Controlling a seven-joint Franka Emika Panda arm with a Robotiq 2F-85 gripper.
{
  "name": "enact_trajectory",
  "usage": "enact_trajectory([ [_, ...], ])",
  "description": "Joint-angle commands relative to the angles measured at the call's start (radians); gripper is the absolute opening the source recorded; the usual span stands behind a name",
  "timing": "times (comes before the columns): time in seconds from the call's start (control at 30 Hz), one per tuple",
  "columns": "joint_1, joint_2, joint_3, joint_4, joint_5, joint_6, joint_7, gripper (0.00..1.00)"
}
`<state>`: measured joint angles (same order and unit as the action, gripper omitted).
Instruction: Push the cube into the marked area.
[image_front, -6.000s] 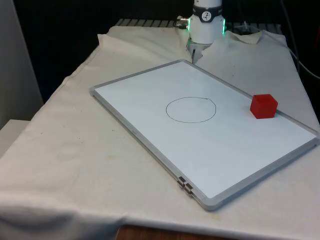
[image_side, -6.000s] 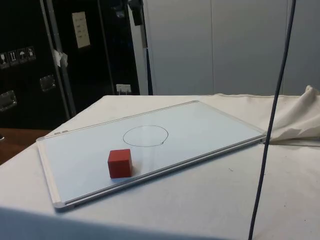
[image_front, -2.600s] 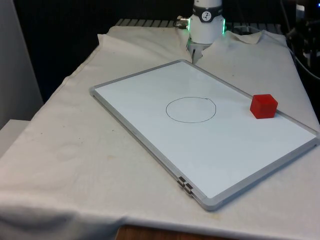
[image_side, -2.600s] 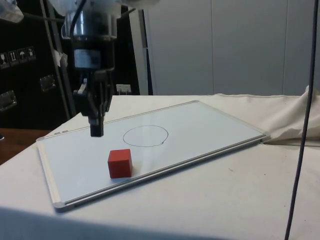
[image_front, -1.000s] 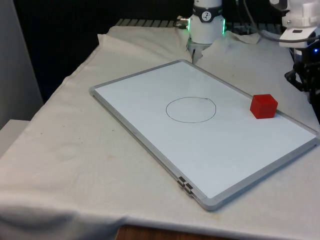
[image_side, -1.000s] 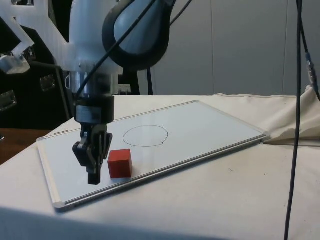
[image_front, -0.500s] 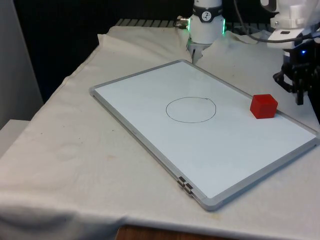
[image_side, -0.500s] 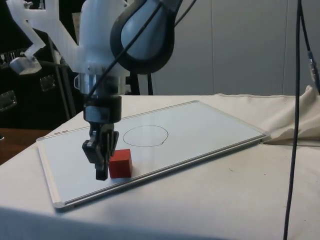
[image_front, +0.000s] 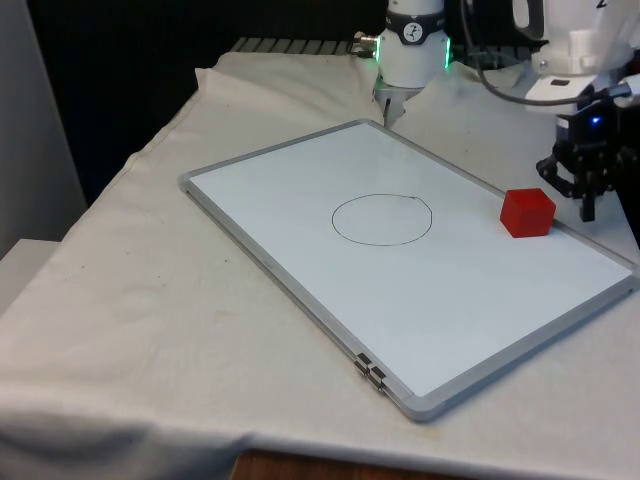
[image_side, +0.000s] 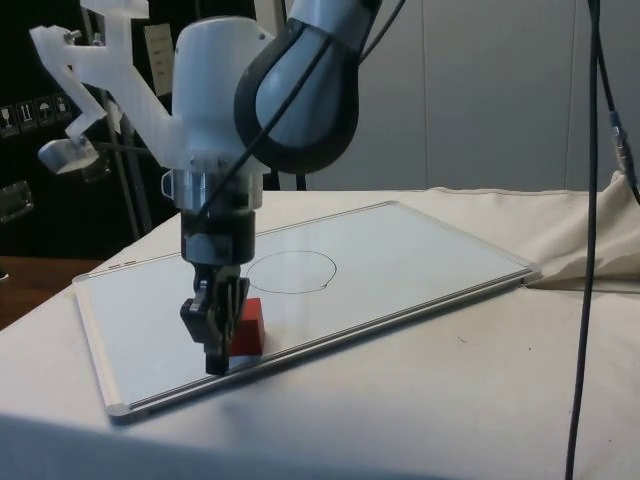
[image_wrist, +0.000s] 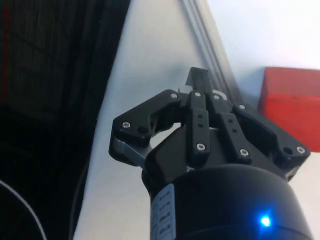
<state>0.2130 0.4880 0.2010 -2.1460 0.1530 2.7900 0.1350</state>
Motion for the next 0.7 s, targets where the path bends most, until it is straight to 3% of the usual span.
enact_trajectory([
  [0.0, 0.000, 0.002, -0.006, -0.001, -0.004, 0.008, -0.003, 0.00],
  [0.27, -0.005, -0.006, -0.025, -0.014, -0.001, 0.010, -0.021, 0.00],
  [0.43, 0.004, -0.018, -0.053, -0.030, -0.009, 0.006, -0.022, 0.00],
  [0.47, -0.001, -0.009, -0.044, -0.019, -0.001, 0.000, -0.027, 0.00],
  [0.5, 0.003, -0.022, -0.060, -0.036, -0.013, 0.005, -0.023, 0.00],
  [0.67, 0.003, -0.035, -0.080, -0.052, -0.027, 0.004, -0.024, 0.00],
])
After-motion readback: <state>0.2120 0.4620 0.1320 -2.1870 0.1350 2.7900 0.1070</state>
